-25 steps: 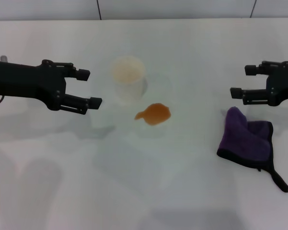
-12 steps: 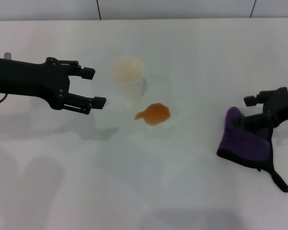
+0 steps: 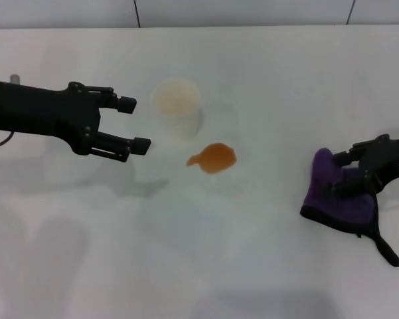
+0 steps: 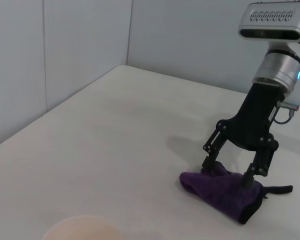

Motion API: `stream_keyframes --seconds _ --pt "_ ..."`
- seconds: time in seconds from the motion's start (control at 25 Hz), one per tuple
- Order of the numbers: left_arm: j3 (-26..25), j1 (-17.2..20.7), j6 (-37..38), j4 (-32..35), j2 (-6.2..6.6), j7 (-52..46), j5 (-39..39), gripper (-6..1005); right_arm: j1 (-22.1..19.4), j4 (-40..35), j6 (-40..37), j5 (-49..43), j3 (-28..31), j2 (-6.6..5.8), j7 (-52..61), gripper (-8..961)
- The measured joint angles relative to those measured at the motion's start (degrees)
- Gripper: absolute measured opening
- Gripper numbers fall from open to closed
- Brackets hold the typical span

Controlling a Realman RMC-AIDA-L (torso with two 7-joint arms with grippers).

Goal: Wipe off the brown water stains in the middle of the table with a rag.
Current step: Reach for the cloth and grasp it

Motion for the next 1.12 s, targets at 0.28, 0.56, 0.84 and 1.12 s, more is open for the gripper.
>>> stream_keyframes --seconds 0.28,0.56,0.84,1.12 --pt "0.0 -0.16 0.01 0.09 -0.04 0.08 0.04 887 -0.02 -0.04 0.21 -0.56 -1.65 -0.07 0.02 764" --pt "0.0 -0.5 0.01 0.18 0.01 0.1 0.04 886 -0.35 -0.14 1.33 -0.92 -2.23 -0.14 -0.13 749" --pt "0.0 -0.43 0.01 0.18 -0.06 0.0 0.03 886 -0.4 -0.17 2.26 -3.34 -2.3 -0.11 -0.07 734" --pt "0.0 -0.22 0.0 0.17 -0.04 -0.01 0.03 886 -0.57 -0.17 2.57 -5.21 -2.38 0.05 0.5 718"
